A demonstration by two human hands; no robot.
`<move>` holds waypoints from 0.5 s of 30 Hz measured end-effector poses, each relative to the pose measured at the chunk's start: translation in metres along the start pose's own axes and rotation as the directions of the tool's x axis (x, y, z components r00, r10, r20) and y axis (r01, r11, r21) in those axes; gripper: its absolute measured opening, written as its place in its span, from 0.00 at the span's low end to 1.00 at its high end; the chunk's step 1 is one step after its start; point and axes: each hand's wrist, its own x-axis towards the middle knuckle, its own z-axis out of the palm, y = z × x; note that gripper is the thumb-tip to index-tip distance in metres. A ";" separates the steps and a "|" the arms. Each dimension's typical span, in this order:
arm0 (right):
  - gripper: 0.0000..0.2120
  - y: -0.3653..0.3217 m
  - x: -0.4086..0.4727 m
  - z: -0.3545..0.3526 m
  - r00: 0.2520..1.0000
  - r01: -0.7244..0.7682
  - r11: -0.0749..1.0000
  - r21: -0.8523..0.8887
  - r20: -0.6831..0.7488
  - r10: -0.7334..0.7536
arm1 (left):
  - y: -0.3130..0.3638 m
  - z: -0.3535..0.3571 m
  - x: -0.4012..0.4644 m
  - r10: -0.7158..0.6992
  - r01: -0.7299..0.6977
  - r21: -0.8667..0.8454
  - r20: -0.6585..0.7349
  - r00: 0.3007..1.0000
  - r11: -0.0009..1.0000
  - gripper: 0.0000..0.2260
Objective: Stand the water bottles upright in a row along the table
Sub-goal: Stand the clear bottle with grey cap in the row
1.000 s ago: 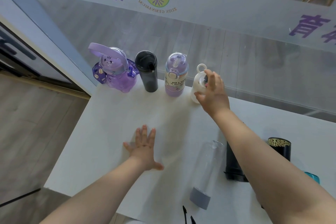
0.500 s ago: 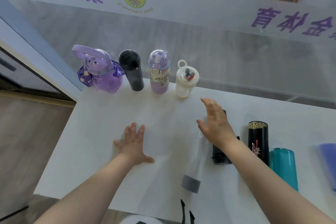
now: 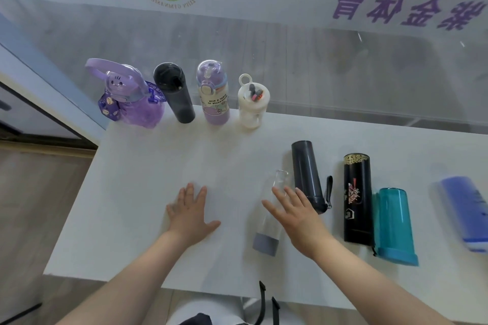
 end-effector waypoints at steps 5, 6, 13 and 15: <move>0.40 -0.007 0.003 0.000 0.998 -0.054 0.997 -0.058 0.016 0.055 | -0.001 -0.003 -0.002 0.004 -0.007 0.070 0.038 0.999 0.998 0.53; 0.39 -0.008 0.005 -0.002 0.998 -0.067 0.997 -0.048 0.011 0.067 | -0.001 -0.003 -0.003 0.003 -0.005 0.075 0.038 0.999 0.997 0.53; 0.36 -0.006 0.014 -0.025 0.967 -0.177 0.931 0.319 -0.119 0.224 | 0.001 -0.002 -0.005 -0.017 0.016 0.061 0.024 1.000 0.998 0.54; 0.33 -0.003 0.013 -0.028 0.957 -0.209 0.895 0.395 -0.107 0.270 | 0.003 -0.004 -0.005 -0.030 0.028 0.059 0.019 0.999 0.998 0.54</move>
